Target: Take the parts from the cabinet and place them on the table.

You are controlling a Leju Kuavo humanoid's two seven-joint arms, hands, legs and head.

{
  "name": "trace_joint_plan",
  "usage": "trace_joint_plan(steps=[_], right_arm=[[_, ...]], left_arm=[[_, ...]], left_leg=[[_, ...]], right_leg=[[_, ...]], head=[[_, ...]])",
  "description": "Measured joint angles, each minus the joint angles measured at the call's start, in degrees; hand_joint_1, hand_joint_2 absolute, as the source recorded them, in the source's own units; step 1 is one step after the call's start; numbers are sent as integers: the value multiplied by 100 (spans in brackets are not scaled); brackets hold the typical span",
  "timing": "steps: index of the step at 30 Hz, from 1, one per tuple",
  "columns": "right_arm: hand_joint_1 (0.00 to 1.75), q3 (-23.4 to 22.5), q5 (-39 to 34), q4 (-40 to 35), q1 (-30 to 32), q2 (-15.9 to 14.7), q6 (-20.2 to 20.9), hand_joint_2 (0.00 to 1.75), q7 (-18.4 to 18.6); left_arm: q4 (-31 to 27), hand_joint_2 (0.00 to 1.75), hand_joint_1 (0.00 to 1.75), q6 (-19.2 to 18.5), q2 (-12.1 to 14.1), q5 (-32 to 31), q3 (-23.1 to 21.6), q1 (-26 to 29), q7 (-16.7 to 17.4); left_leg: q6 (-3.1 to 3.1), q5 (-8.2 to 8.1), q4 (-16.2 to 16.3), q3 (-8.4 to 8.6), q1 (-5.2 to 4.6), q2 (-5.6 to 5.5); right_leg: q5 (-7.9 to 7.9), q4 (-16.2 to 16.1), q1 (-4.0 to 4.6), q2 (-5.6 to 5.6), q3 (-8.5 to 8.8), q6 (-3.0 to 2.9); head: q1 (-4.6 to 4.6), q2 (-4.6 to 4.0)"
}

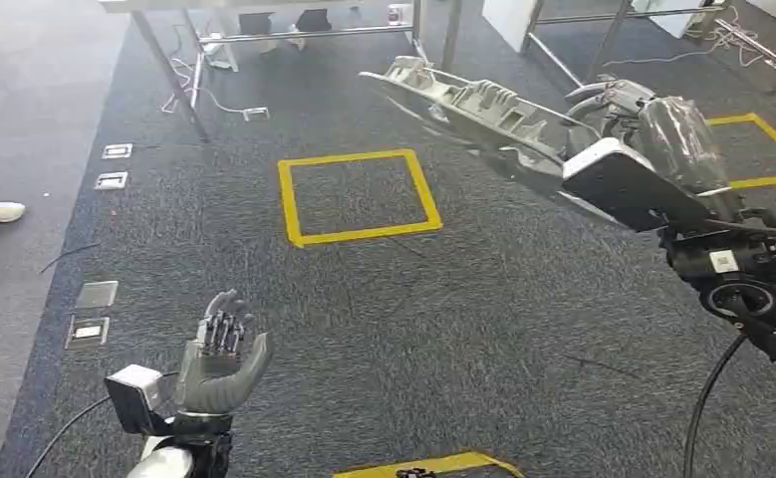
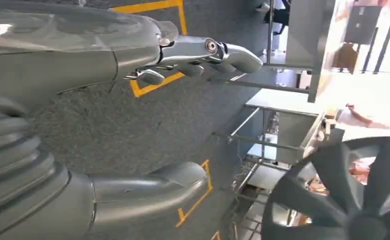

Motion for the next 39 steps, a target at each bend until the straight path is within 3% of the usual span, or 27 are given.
trace_joint_plan(steps=[1, 3, 4, 5, 6, 9, 10, 13, 14, 15, 16, 18, 19, 20, 23, 25, 26, 28, 29, 30, 31, 33, 34, 35, 36, 38, 39], right_arm=[[175, 0, 0, 0, 0, 0, 0, 175, 0], [175, 0, -2, 0, -1, 0, 0, 175, -2], [175, 7, -2, 15, -1, 0, -4, 175, -4], [175, 0, -2, 2, -11, -9, -7, 175, -18], [175, -2, -2, 4, 5, -9, -7, 175, -15], [175, 2, -2, 0, 16, -11, -9, 175, -15], [175, -4, -2, 0, 17, -11, -9, 175, -15], [175, -2, -2, 2, 23, -11, -11, 175, -17], [175, -2, -2, 2, 34, -11, -13, 175, -18], [175, 0, -2, 2, 41, -11, -13, 175, -17], [175, 0, -2, 2, 41, -11, -13, 175, -17], [175, -2, -2, 0, 36, -11, -13, 175, -17], [175, -4, -2, 2, 34, -11, -13, 175, -17], [175, 0, -2, 0, 16, -11, -13, 175, -18], [175, -2, -29, 0, 15, -11, -18, 175, -22], [175, -7, -134, -2, 5, -17, -22, 175, -37], [175, -2, -175, -2, -15, -24, -22, 175, -52], [175, 15, -201, -2, -18, -24, -22, 175, -87], [175, 39, -201, 0, -17, -24, -20, 175, -96], [175, 59, -201, 0, -16, -24, -17, 175, -105], [175, 74, -205, 0, -16, -24, -11, 175, -111], [175, 109, -210, 0, -22, -24, 0, 175, -118], [175, 131, -208, 0, -27, -24, 2, 175, -122], [175, 166, -208, 7, -46, -22, 6, 175, -127], [175, 186, -208, -13, -76, -24, 11, 175, -131], [175, 227, -208, -13, -71, -24, 11, 175, -131], [175, 243, -208, -13, -77, -24, 11, 175, -131]], left_arm=[[0, 175, 0, 0, -2, 0, 0, 3, 0], [0, 175, 0, -2, -2, -2, 0, -3, 0], [0, 175, 0, -2, 0, 2, 0, -6, -2], [-2, 175, 0, -4, 0, 5, 0, -12, 0], [-2, 175, 0, -9, 0, 0, -2, -12, -4], [-4, 175, 0, -7, 2, 2, -2, -14, -2], [-7, 175, 0, -9, 0, -2, -2, -22, -7], [-7, 175, 0, -7, 2, -2, -2, -23, -9], [-7, 175, 0, -7, 2, -2, -2, -14, -9], [-7, 175, 0, -7, 2, -2, -2, -8, -9], [-7, 175, 0, -7, 2, -2, -2, -8, -9], [-7, 175, 0, -7, 2, -2, -2, -11, -9], [-7, 175, 0, -7, 4, -4, -2, -11, -9], [-7, 175, 0, -2, 4, -2, -2, -12, -4], [-9, 175, 0, -2, 4, -4, -2, -28, -11], [-24, 175, 0, -2, -4, -7, -2, -24, -18], [-28, 175, 0, -2, -4, -7, -2, -34, -18], [-28, 175, 0, -2, -4, -7, -2, -24, -18], [-28, 175, 0, 0, -4, -7, -2, -13, -15], [-28, 175, 0, 0, -4, -7, -2, -5, -15], [-28, 175, 0, 0, -4, -9, -2, 0, -11], [-28, 175, 0, 0, -4, -7, -2, -3, -11], [-26, 175, 0, 2, -4, -9, -2, 0, -11], [-30, 175, 0, 4, -2, -4, -2, -9, -9], [-31, 175, 0, 7, -2, -7, -2, -8, -7], [-31, 175, 0, 7, -2, -9, -2, 3, -9], [-33, 175, 0, 7, -2, -9, -2, -5, -9]], left_leg=[[-26, -65, 31, 65, 25, -14], [-107, -223, 131, 173, 69, -35], [-156, -269, 167, 152, 48, -55], [-184, -287, 248, 105, 35, -66], [-198, -274, 233, 77, 30, -72], [-254, -353, 273, 84, 33, -49], [-292, -434, 492, -11, 38, -2], [-344, -935, 1891, -820, 53, 28], [-336, -956, 2206, -1052, 53, 28], [-313, -808, 2208, -1146, 51, 28], [-274, -513, 1929, -1094, 48, 27], [-148, 172, 914, -734, 9, 26], [-49, 362, 461, -599, -34, 27], [-28, 269, 415, -501, -50, 40], [-29, 167, 265, -448, -91, 24], [-35, 176, 69, -278, -15, 20], [-6, 158, 45, -226, -4, 22], [19, 97, 43, -158, -4, 21], [19, 63, 47, -126, -5, 19], [16, 26, 53, -83, -4, 17], [8, -18, 59, -24, 0, 2], [-27, -136, 103, 118, 12, -22], [-59, -197, 127, 130, 10, -29], [-92, -218, 172, 106, -32, -45], [-106, -214, 208, 43, -32, -54], [-129, -208, 186, 25, -30, -51], [-166, -244, 217, 34, -56, -55]], right_leg=[[333, -347, -27, -1, 89, 30], [1049, -1415, -91, -9, 443, 116], [915, -1448, -58, 15, 497, 150], [850, -1637, -57, 26, 625, 63], [846, -1577, -51, 26, 589, -10], [803, -1595, -71, 24, 643, -104], [780, -1606, -72, 19, 670, -138], [724, -1622, -64, 7, 733, -206], [694, -1622, -59, 8, 762, -215], [662, -1622, -52, 13, 807, -219], [622, -1623, -38, 20, 865, -223], [538, -1634, -4, 30, 1008, -220], [498, -1654, -26, 30, 1013, -215], [474, -1654, 41, 51, 1042, -178], [456, -1735, -10, 45, 1059, -85], [370, -1644, -21, 19, 1044, -39], [215, -1300, -17, 20, 891, -28], [-145, -287, -11, 23, 334, 17], [-216, 69, -12, 23, 100, 34], [-132, 165, -12, 22, -25, 45], [120, -36, -20, 19, -5, 54], [879, -1092, -30, 14, 365, 57], [1062, -1506, -31, 4, 494, 52], [980, -1522, -4, 8, 533, 38], [889, -1681, -3, 14, 643, -24], [870, -1621, 20, 21, 590, -96], [871, -1657, -31, 19, 633, -123]], head=[[17, -2], [57, -2], [80, -2], [105, 0], [77, -2], [15, -2], [-22, -2], [-131, 0], [-144, -2], [-149, -2], [-155, 0], [-173, -2], [-175, -2], [-164, -2], [-177, 0], [-144, -2], [-112, 0], [-22, -2], [-15, 0], [0, -2], [24, 0], [76, -2], [109, -2], [103, -2], [107, 0], [63, -2], [46, 0]])
